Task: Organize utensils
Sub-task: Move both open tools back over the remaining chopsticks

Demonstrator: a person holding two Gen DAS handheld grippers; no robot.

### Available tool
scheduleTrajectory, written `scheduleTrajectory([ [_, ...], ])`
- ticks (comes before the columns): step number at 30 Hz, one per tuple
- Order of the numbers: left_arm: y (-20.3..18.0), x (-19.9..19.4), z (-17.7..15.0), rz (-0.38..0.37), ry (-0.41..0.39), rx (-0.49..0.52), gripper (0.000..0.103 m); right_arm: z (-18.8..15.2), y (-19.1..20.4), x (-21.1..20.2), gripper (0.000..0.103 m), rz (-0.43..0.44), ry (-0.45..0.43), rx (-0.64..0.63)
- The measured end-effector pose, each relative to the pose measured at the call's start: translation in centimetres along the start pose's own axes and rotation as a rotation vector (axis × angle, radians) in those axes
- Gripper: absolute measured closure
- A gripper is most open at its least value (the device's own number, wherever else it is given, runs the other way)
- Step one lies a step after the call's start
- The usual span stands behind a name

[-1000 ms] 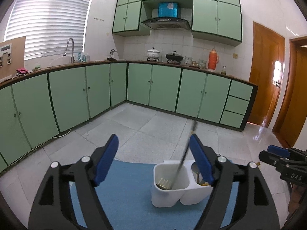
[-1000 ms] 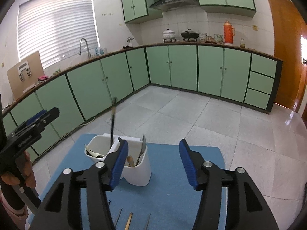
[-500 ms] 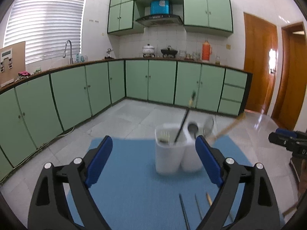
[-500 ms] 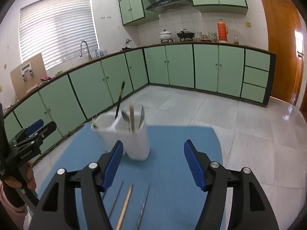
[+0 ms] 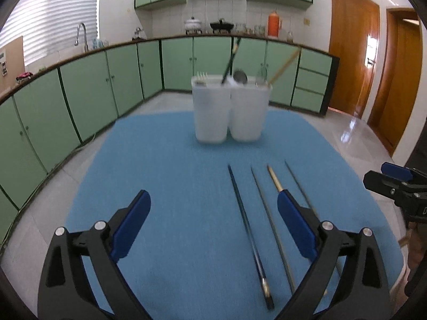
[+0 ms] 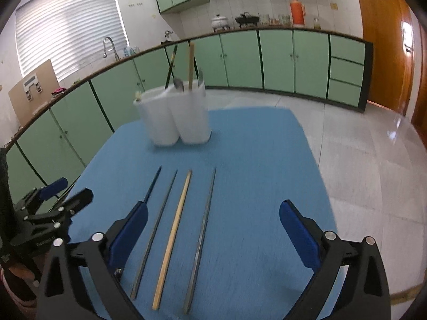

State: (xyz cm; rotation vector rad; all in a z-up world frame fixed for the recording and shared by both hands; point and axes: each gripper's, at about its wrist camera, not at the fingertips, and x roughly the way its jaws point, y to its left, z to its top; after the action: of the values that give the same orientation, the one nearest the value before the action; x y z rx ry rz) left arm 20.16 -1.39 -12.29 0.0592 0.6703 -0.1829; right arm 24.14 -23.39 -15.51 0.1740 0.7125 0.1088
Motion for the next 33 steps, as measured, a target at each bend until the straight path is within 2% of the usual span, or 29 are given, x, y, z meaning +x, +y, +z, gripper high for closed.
scheduleTrajectory([
  [10,-0.4,-0.7,-4.5,0.0,0.086,-0.022,0.01,-5.1,0.8,-1.1,0.006,-0.021,0.071,-0.006],
  [14,-0.7,-1.2,-6.0,0.01,0.103,-0.018,0.01,-6.9,1.1,-1.5,0.012,-0.021,0.092,0.01],
  [19,-1.3,-2.0,-7.6,0.036,0.11,-0.007,0.01,-8.8,1.9,-1.9,0.028,-0.057,0.099,-0.005],
  [21,-1.6,-2.1,-7.9,0.043,0.112,-0.004,0.01,-9.5,2.2,-1.9,0.044,-0.059,0.103,-0.007],
  [25,-1.7,-2.2,-8.3,0.043,0.122,-0.007,0.01,-10.6,2.7,-1.4,0.058,-0.044,0.141,-0.015],
  [27,-1.7,-2.3,-8.4,0.038,0.125,-0.012,0.01,-11.0,2.9,-1.3,0.068,-0.042,0.151,-0.017],
  [33,-1.8,-2.2,-8.6,0.03,0.134,-0.023,0.01,-11.4,3.4,-1.1,0.071,-0.032,0.168,-0.027],
])
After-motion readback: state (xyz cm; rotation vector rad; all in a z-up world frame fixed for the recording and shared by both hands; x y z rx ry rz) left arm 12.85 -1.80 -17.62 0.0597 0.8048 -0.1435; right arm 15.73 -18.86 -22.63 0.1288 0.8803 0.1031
